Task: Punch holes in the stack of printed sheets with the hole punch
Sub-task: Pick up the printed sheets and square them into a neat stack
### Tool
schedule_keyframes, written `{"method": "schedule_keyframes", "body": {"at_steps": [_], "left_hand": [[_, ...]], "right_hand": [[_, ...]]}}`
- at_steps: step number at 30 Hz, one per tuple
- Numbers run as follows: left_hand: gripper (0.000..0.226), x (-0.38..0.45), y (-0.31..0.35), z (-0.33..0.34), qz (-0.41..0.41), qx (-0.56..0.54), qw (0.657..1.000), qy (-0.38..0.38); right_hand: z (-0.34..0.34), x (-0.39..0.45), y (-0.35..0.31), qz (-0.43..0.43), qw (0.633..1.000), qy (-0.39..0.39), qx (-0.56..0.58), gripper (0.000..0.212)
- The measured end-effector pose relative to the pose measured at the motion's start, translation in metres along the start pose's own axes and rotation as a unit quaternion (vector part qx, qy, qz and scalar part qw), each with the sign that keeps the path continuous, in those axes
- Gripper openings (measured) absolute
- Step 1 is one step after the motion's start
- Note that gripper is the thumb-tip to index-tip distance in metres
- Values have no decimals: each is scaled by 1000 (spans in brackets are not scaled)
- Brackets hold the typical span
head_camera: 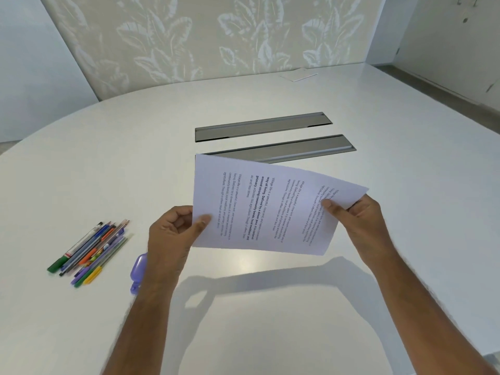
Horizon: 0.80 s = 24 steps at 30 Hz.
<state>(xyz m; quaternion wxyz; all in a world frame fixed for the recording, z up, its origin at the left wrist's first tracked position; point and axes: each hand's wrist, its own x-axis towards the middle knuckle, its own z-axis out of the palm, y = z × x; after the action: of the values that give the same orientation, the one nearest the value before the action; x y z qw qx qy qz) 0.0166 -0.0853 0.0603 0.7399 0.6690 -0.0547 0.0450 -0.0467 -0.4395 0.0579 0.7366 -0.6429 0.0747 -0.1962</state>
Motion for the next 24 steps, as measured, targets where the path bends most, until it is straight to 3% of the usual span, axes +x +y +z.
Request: {"method": "schedule_keyframes", "body": {"at_steps": [7,10,18,24], "left_hand": [[20,11,13,7,31,7,999,-31],[20,12,14,8,39,-7,998,-44],[26,0,-23,12,-35,65,996,-58],[33,4,-25,11,-24,75,995,-54]], "right_hand": [[-5,11,-24,-37,997,-14,-61,21],[-7,12,-27,-46,997,-23,-62,26],[-4,-6,14,18,997,-43,-61,29],[-4,-2,15,19,999,-18,-42,30]]}}
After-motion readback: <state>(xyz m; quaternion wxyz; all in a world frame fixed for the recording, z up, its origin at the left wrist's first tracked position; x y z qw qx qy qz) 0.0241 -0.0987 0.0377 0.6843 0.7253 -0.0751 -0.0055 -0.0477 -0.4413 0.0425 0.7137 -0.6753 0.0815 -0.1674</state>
